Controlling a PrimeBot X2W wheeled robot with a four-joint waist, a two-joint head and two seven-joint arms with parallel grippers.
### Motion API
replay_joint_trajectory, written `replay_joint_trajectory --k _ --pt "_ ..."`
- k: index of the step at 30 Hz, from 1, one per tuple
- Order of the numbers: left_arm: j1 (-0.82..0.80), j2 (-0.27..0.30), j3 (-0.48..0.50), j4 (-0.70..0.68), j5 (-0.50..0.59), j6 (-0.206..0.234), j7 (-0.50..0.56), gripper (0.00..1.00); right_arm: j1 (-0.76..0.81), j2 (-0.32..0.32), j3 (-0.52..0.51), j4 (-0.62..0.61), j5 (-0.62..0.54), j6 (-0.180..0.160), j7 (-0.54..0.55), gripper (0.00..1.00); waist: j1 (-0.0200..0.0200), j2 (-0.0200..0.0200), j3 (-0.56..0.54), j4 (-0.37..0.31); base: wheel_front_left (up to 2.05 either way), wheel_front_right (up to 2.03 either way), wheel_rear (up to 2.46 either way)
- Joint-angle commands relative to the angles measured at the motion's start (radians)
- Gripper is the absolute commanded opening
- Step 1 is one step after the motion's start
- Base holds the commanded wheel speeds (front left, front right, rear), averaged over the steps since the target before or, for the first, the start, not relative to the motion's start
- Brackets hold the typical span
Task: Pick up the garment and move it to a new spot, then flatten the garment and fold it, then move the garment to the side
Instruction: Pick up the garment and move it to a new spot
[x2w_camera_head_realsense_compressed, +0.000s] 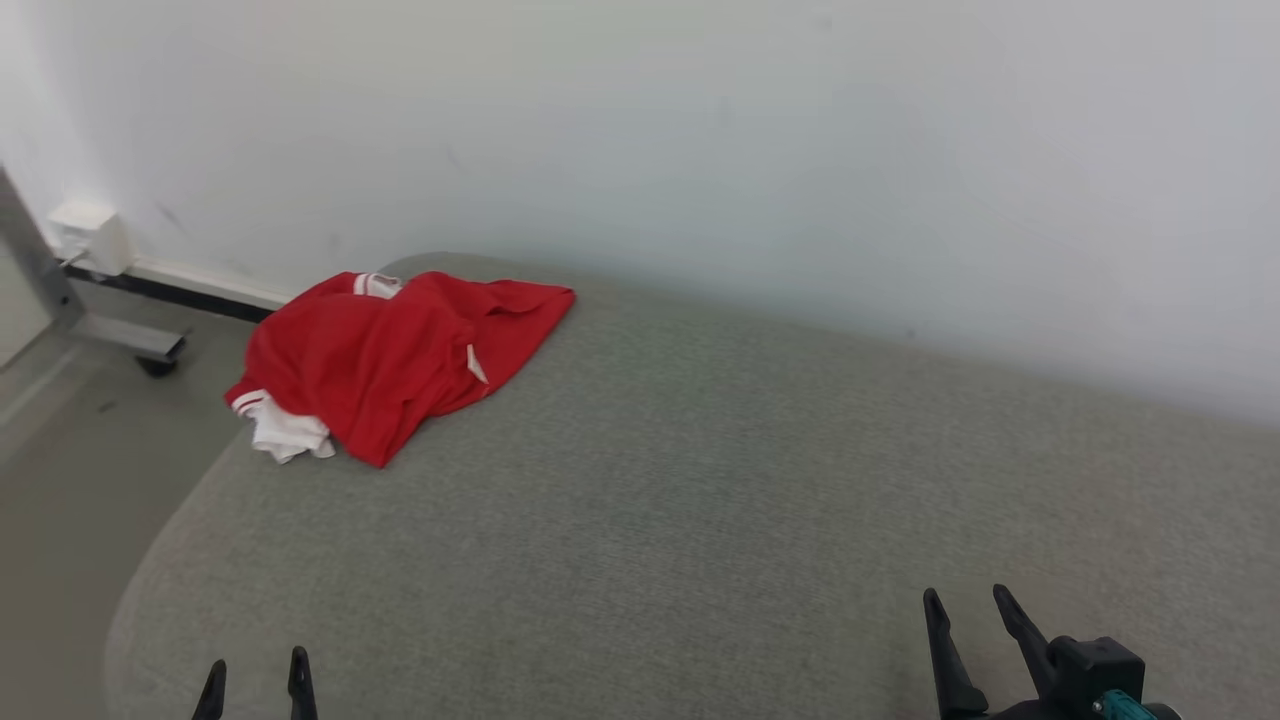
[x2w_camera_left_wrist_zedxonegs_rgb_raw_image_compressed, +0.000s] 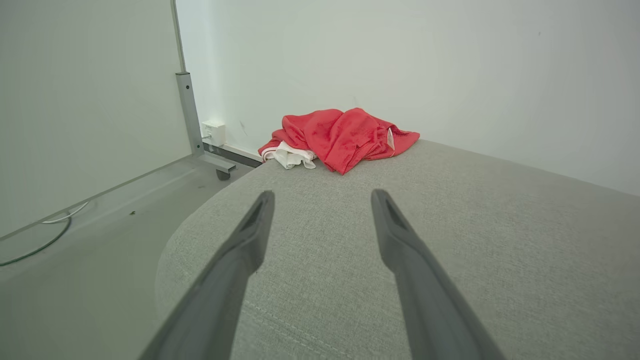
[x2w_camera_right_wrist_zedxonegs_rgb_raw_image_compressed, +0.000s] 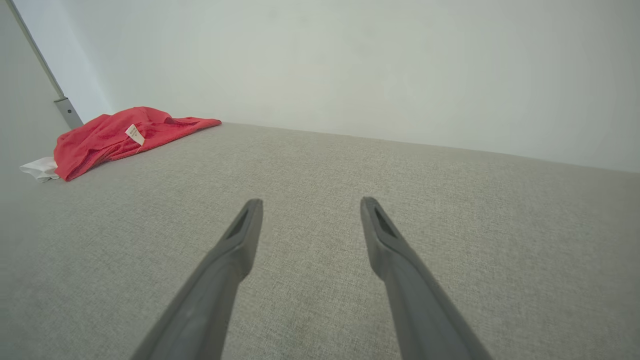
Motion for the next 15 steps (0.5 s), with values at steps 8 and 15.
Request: replay_joint_trajectory --k 8,15 --pt "0.012 0.007 0.018 0.002 -0.002 -0.006 -0.003 1.00 -0.014 0.008 0.017 0.015 0.009 -0.003 -0.007 1.00 0.0000 0.0000 -0.008 0.086 0.00 0.00 0.00" --pt "0.011 0.004 0.023 -0.004 -0.002 -0.006 -0.003 1.00 -0.007 0.011 0.022 0.015 0.006 -0.003 -0.009 1.00 0.0000 0.0000 -0.003 0.088 0.00 0.00 0.00"
